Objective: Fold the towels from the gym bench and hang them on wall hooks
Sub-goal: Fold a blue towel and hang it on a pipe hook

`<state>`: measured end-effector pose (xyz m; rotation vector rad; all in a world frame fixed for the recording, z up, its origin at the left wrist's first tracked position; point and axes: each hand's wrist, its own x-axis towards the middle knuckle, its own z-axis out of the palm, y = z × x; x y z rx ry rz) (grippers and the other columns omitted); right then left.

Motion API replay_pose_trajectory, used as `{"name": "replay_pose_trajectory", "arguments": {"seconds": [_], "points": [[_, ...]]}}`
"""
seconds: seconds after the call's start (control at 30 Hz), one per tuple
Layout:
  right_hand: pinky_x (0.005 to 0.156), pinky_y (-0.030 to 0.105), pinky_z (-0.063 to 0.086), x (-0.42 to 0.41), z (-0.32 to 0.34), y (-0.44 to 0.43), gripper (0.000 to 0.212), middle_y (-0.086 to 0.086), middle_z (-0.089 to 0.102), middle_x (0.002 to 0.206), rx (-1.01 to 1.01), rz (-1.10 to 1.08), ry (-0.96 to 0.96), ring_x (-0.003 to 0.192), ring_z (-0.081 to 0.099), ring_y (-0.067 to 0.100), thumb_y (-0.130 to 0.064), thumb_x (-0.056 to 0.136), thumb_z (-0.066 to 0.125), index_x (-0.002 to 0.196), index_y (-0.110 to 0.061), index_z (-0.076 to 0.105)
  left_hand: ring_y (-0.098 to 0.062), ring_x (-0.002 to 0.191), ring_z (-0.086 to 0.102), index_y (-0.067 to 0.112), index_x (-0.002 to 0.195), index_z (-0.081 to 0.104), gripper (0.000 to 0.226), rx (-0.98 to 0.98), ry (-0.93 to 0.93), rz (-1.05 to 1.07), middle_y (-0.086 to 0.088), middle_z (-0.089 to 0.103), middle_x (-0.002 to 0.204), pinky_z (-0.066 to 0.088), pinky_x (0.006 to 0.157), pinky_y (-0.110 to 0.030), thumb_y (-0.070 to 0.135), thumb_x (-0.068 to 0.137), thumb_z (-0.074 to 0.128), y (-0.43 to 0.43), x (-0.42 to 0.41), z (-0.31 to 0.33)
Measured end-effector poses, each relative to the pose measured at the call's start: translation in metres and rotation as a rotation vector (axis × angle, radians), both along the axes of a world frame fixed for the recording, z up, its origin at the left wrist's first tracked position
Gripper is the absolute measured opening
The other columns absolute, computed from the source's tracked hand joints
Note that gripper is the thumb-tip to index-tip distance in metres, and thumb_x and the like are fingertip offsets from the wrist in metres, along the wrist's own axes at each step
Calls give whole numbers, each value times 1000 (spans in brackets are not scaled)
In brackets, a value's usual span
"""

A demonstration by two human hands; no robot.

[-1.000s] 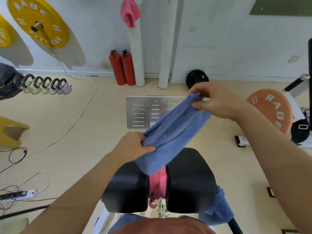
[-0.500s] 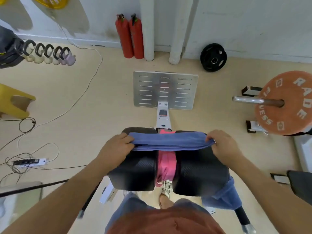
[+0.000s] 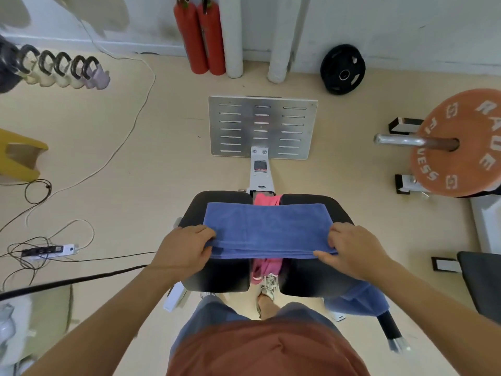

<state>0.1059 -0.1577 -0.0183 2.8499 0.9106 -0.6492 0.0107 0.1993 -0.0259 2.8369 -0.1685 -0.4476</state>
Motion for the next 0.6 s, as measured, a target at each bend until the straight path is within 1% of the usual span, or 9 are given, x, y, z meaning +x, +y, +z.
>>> {"name": "replay_pose_trajectory", "arguments": {"seconds": [0.1,0.17,0.23,0.3,0.33,0.4,0.47,0.53,0.6], "points": [[67,27,41,3,1,6,40,0,60,94,-112,157,-23,79,58,18,-54,94,41,98,-18,57,-20,50,56,22,83,60,5,97,-1,-36,5,65,71,38,49,-24,18,83,64,1,4,-4],[55,30,45,3,-4,6,23,3,59,80,-75,236,-40,61,58,20,-39,89,58,88,-16,58,-17,45,50,20,83,56,9,98,-42,-22,4,62,66,34,44,-23,20,87,64,1,5,-5],[39,30,46,2,-10,-2,18,3,54,64,-22,251,-81,44,50,18,-24,79,73,78,-15,57,-15,50,47,18,92,53,9,61,-52,15,1,62,74,34,48,-22,26,95,52,0,2,-5],[37,33,47,2,-14,-8,18,0,48,61,26,249,-98,41,47,17,-18,78,73,79,-16,54,-12,58,43,19,100,50,14,68,-23,23,1,62,83,28,52,-20,32,98,44,1,0,-5],[34,32,46,2,-15,-11,22,-1,43,60,57,257,-114,39,44,15,-16,76,75,78,-16,53,-11,59,41,20,100,50,14,94,-22,-5,2,61,82,25,52,-19,33,95,49,2,-1,-3],[32,23,37,0,-11,-16,34,-2,39,58,132,248,-149,39,34,12,-10,63,84,73,-16,52,-10,51,38,19,84,56,23,119,-122,-152,3,59,68,24,50,-16,27,75,75,2,-4,0],[37,18,38,-8,-8,-21,38,1,57,64,209,229,-185,45,42,11,-9,51,90,72,-13,58,-15,48,47,15,73,60,32,98,-248,-267,0,58,62,30,43,-20,11,54,85,3,-8,-1],[50,26,56,-16,-13,-25,40,9,69,83,232,221,-226,65,65,20,-14,49,92,80,-9,67,-20,56,57,11,72,65,32,34,-347,-325,-4,62,69,40,44,-23,0,48,84,0,-13,-3],[65,36,60,-20,-18,-25,39,11,70,91,215,213,-267,80,68,27,-16,54,91,86,-7,70,-22,60,59,11,73,66,34,28,-340,-338,-5,63,73,44,46,-24,-5,47,82,-2,-16,-4]]}}
